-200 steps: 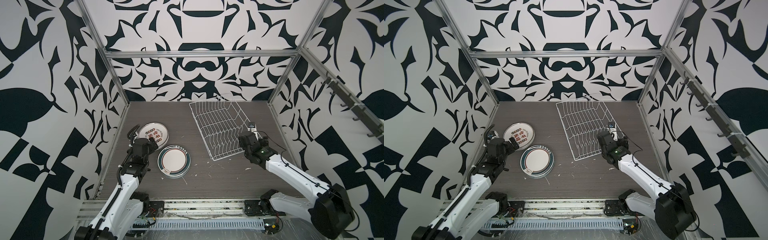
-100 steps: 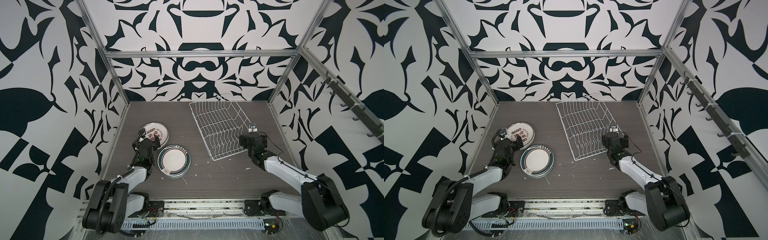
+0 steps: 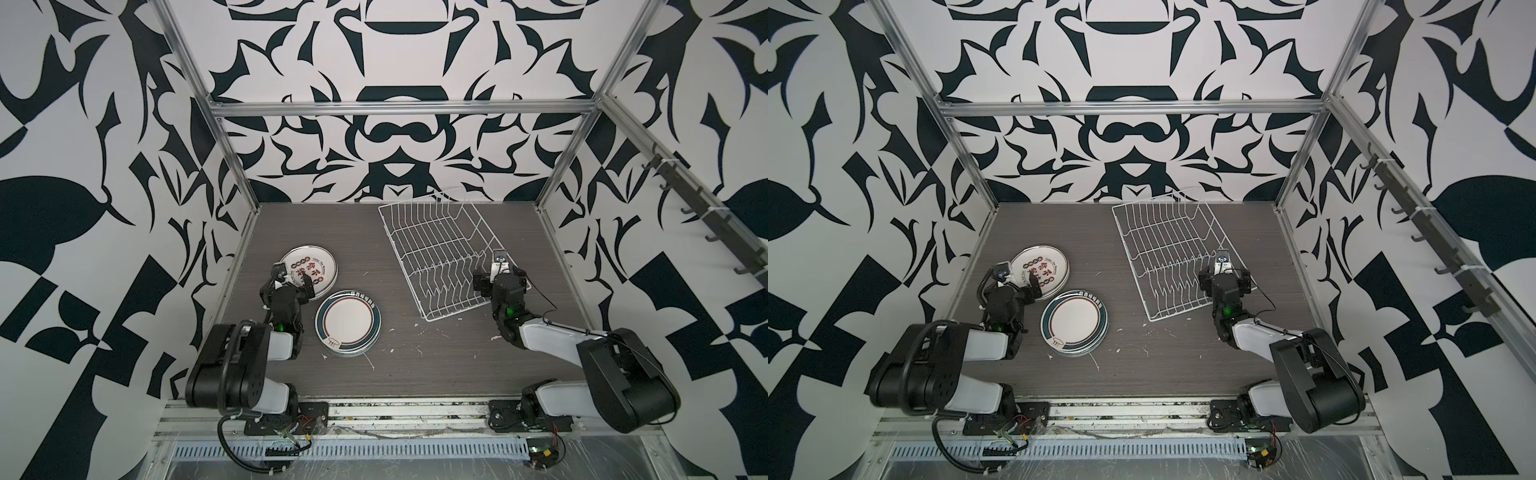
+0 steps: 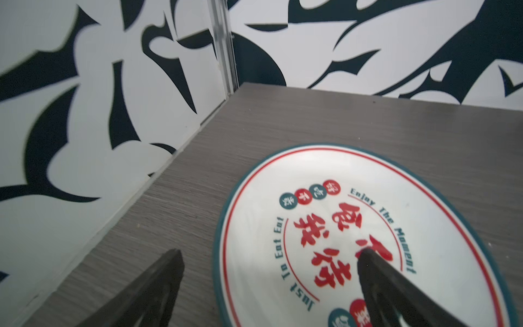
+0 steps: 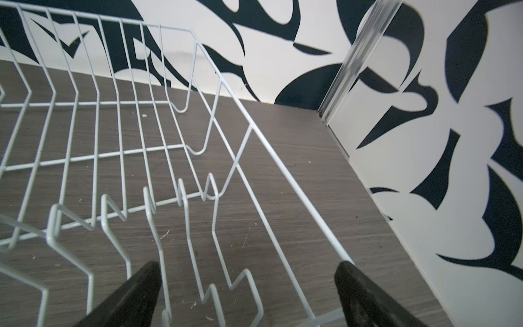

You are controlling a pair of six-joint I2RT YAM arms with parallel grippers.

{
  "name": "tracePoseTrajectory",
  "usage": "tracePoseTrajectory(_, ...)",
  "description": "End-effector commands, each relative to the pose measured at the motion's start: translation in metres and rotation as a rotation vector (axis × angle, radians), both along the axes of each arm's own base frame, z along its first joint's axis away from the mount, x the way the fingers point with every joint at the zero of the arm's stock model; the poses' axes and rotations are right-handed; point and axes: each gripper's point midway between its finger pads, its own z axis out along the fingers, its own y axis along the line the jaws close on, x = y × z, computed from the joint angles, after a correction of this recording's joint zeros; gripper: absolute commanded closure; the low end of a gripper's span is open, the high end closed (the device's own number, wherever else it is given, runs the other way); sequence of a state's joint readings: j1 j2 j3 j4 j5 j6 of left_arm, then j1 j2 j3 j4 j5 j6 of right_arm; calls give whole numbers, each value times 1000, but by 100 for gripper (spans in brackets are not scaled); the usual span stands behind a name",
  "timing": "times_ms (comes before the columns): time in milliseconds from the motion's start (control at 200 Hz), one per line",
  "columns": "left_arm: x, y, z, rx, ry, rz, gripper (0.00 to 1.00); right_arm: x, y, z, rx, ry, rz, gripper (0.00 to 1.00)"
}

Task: Unload the plates from the dish rack
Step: Reset both arms

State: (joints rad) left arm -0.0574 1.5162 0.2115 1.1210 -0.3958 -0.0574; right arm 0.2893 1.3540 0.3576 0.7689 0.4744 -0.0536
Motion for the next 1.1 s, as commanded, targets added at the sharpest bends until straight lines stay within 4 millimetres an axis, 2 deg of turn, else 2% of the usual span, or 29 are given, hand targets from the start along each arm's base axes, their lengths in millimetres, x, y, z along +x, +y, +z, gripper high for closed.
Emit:
tracePoseTrajectory(0,5,-1,14,13,-119,-18,1,-5,-1,-7,-15,-24,35,0)
tracePoseTrajectory(165,7,-6,12,-9,-84,-66,1,1,8,-20,-37,-35,97,0)
tracePoseTrajectory(230,9,-9,13,-2,-98,-79,1,2,-1,-20,-12,-38,62,0)
tracePoseTrajectory(350,9,-8,13,-2,-97,-82,1,2,11,-39,60,-1,216,0)
tracePoseTrajectory(400,12,-12,12,-2,-84,-107,1,5,5,-34,52,-39,176,0)
tracePoseTrajectory(460,16,-18,10,3,-63,-140,1,5,2,-38,77,7,162,0)
tracePoseTrajectory(525,19,-16,8,3,-42,-130,1,9,-2,-40,81,10,141,0)
tracePoseTrajectory(550,21,-16,7,3,-32,-130,1,10,-11,-39,72,10,90,0)
tracePoseTrajectory(600,25,-14,6,3,-12,-120,1,12,-15,-41,70,33,58,0)
tracePoseTrajectory(790,30,3,1,-23,34,-27,1,13,-18,-42,74,38,40,0)
tracePoseTrajectory(1095,30,4,2,-24,32,-22,1,14,-21,-41,74,37,22,0)
